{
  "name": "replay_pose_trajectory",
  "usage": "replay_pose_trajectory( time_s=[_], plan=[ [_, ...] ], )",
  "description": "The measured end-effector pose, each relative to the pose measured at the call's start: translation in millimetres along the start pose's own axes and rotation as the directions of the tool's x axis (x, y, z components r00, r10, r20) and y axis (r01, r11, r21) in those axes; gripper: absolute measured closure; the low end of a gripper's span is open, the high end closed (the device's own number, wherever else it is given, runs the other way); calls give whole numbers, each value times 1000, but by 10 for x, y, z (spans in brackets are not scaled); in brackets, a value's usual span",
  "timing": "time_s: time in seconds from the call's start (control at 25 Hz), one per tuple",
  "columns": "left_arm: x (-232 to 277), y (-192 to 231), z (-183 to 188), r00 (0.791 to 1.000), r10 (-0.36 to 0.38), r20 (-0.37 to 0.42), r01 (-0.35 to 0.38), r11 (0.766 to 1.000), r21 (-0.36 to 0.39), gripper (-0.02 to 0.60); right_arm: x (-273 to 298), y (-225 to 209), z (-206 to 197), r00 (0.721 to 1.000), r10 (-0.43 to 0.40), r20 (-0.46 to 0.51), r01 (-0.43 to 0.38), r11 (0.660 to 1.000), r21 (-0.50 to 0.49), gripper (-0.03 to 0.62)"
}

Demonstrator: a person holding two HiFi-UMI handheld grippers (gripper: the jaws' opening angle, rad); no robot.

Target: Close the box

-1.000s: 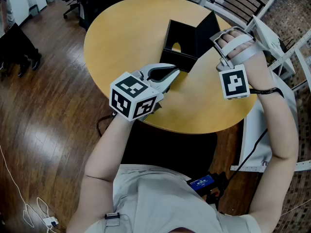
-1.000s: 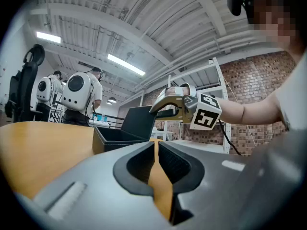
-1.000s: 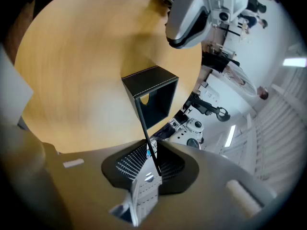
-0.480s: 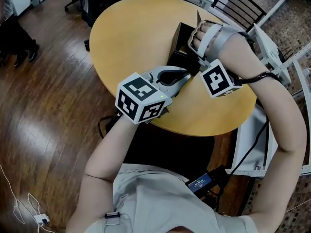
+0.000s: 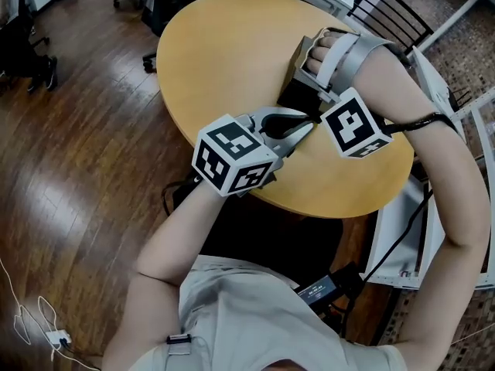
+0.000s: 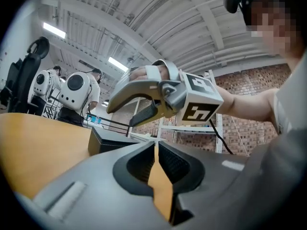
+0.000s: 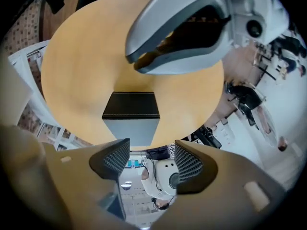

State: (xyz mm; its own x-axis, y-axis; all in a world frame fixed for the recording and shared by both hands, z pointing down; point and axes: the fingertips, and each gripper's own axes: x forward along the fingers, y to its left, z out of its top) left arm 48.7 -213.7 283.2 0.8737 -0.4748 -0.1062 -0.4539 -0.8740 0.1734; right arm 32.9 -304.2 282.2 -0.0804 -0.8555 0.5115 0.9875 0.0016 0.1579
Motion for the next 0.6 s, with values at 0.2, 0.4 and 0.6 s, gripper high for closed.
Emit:
replay_pose_trajectory(
  time_s=[0.2,0.4,0.6],
  plan=[
    [22,-12,1,1000,1,-19,-1,1000,26,557,-90,-7,-135,992,-123,23,113,963,244,395],
    [112,39,-23,999,31,-37,-29,999,36,557,-173,253,-408,961,-274,28,166,658,734,513],
    [238,7,-60,997,46,-60,-42,997,60,557,-226,787,-488,932,-361,-22,59,91,994,571]
  ],
)
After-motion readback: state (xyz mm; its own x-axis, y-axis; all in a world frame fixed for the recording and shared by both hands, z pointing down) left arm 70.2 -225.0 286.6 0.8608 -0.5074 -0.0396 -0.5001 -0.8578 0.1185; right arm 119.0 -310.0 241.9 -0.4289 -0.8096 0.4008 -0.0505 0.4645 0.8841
